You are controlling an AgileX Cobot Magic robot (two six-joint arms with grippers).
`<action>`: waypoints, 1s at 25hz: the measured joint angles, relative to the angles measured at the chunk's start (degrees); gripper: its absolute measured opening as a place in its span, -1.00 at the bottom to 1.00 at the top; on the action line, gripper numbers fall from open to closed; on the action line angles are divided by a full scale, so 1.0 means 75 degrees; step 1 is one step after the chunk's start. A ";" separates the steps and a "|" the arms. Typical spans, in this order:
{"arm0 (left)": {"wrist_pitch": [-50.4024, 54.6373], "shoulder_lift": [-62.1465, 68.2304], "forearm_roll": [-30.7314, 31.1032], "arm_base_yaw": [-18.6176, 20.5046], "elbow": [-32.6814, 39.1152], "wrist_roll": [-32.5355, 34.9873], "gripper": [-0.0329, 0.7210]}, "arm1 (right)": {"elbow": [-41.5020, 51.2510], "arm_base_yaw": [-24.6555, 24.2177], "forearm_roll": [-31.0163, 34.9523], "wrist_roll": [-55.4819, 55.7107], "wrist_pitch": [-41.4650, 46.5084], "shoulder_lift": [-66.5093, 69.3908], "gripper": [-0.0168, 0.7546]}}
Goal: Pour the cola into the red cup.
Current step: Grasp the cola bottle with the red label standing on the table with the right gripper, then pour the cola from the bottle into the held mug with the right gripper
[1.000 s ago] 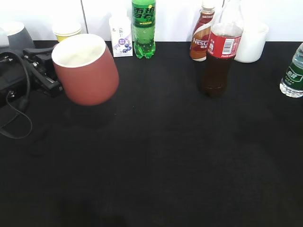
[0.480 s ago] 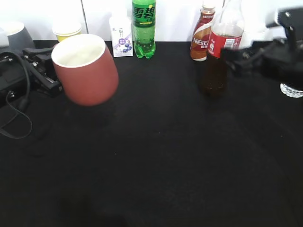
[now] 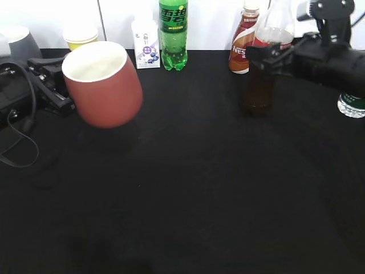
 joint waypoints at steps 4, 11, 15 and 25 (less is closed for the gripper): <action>0.0000 0.0000 0.0000 0.0000 0.0000 0.0000 -0.74 | -0.0095 0.0000 -0.0150 0.0000 -0.0361 0.0267 0.56; 0.0000 0.0000 0.0000 0.0000 0.0000 0.0000 -0.74 | -0.0095 0.0000 -0.0214 0.0000 -0.0430 0.0292 0.29; 0.0000 0.0000 0.0035 0.0000 0.0000 0.0000 -0.73 | -0.0095 0.0000 -0.0214 0.0000 -0.0430 0.0292 0.28; 0.0852 0.0000 0.0397 -0.2228 -0.0969 -0.0184 -0.73 | -0.0061 0.0000 -0.2908 0.0022 0.0232 -0.2512 0.28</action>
